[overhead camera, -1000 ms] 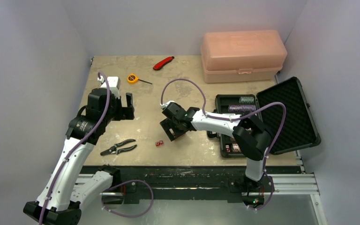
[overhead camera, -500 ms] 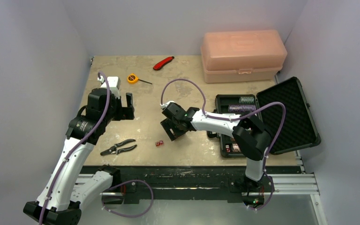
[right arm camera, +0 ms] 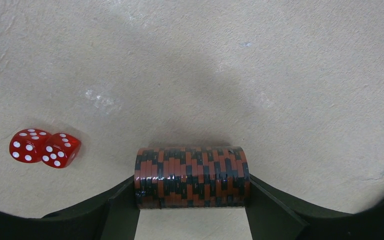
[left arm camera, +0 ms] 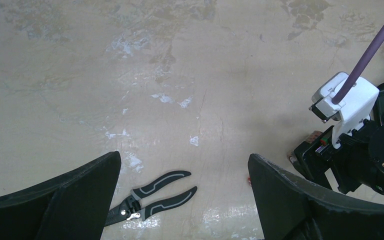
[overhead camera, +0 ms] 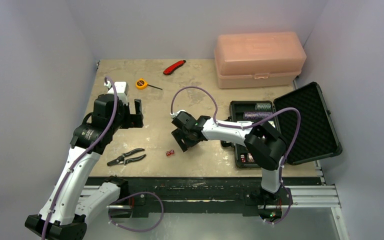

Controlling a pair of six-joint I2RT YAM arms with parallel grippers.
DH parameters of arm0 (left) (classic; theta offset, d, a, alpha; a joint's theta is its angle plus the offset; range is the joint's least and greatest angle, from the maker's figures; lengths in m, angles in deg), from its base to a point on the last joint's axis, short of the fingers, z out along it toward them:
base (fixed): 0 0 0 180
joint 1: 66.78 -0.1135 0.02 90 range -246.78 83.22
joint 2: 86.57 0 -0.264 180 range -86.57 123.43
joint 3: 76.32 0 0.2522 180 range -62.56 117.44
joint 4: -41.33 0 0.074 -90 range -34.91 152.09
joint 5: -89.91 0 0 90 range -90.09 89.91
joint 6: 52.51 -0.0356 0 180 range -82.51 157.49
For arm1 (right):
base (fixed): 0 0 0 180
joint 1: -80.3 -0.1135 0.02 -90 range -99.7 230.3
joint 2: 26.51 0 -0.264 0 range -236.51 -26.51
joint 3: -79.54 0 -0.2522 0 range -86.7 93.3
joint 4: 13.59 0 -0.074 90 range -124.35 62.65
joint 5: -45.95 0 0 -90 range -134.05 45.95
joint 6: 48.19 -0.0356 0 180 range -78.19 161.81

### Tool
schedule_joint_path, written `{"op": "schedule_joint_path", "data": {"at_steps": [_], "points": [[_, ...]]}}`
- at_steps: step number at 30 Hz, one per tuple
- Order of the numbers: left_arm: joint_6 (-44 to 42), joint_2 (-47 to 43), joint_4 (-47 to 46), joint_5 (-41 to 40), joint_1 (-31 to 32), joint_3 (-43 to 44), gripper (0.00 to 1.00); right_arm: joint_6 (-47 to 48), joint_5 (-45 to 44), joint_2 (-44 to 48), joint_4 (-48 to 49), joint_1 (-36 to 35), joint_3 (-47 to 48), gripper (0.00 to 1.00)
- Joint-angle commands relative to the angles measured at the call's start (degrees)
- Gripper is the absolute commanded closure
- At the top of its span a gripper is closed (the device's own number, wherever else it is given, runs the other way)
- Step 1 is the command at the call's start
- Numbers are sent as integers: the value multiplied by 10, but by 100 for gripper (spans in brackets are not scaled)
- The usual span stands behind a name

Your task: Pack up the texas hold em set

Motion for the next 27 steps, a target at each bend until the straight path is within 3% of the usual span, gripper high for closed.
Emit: {"op": "schedule_joint_path", "data": {"at_steps": [1,5,10,20,27], "points": [[1,-1,-12,-2,2,2,1,-11,-13,8,-1,-3,23,26],[1,-1,-12,-2,2,2,1,-13,-13,10,-1,-4,23,35],[1,-2,-12,-2,2,2,1,-15,-12,25,-5,-4,28,62],[1,-4,-12,0,2,2,2,-14,-26,56,-19,-3,56,97],[1,1,-13,0,2,1,1,-15,-43,73,-24,-3,70,100]]}}
